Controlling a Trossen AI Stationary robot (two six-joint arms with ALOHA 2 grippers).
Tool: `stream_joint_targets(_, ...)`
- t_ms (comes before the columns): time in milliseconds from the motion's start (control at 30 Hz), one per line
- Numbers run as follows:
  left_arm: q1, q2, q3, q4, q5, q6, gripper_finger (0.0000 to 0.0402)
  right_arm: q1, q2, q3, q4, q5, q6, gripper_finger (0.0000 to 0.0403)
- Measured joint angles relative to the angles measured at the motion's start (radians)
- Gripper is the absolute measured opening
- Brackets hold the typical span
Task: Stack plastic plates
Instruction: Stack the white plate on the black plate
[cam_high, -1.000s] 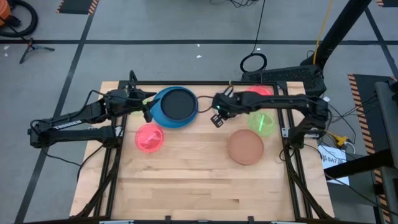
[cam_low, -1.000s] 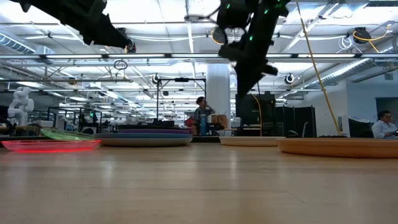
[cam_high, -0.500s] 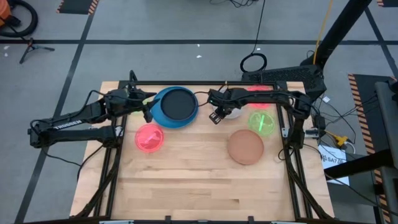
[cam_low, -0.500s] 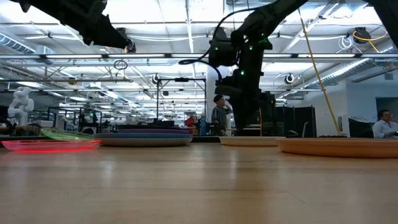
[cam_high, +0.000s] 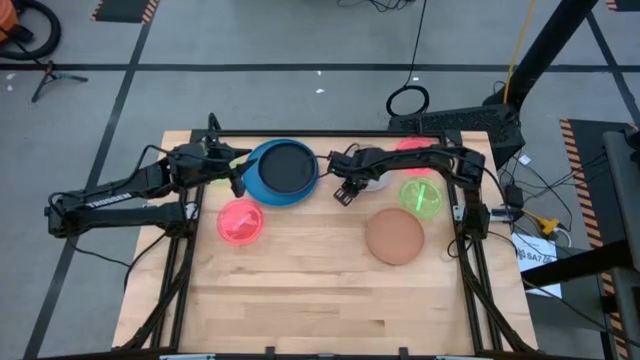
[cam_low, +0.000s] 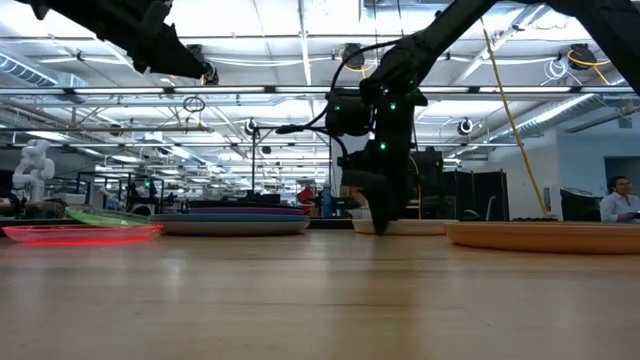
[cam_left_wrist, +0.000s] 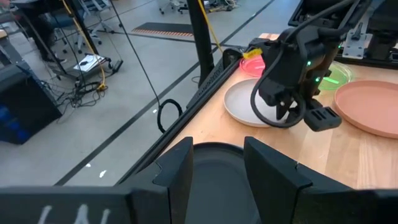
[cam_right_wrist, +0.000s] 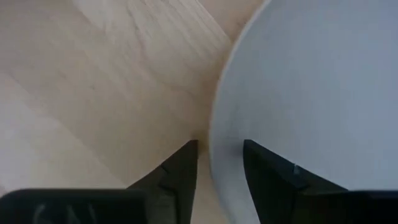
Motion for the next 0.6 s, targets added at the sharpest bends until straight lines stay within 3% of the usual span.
stream_joint_targets(433, 0.000, 0.000, 0.000, -0.004, 0.001, -0.002, 0.0149, 0.026, 0.000, 0.000, 0.033, 0.035, -0.046, 0.0012)
stream_joint_targets(600, 0.000, 0.000, 0.000, -0.005, 0.001, -0.003, 0.0149, 0.043, -0.003, -0.001, 0.030, 0.056, -0.059, 0.0013)
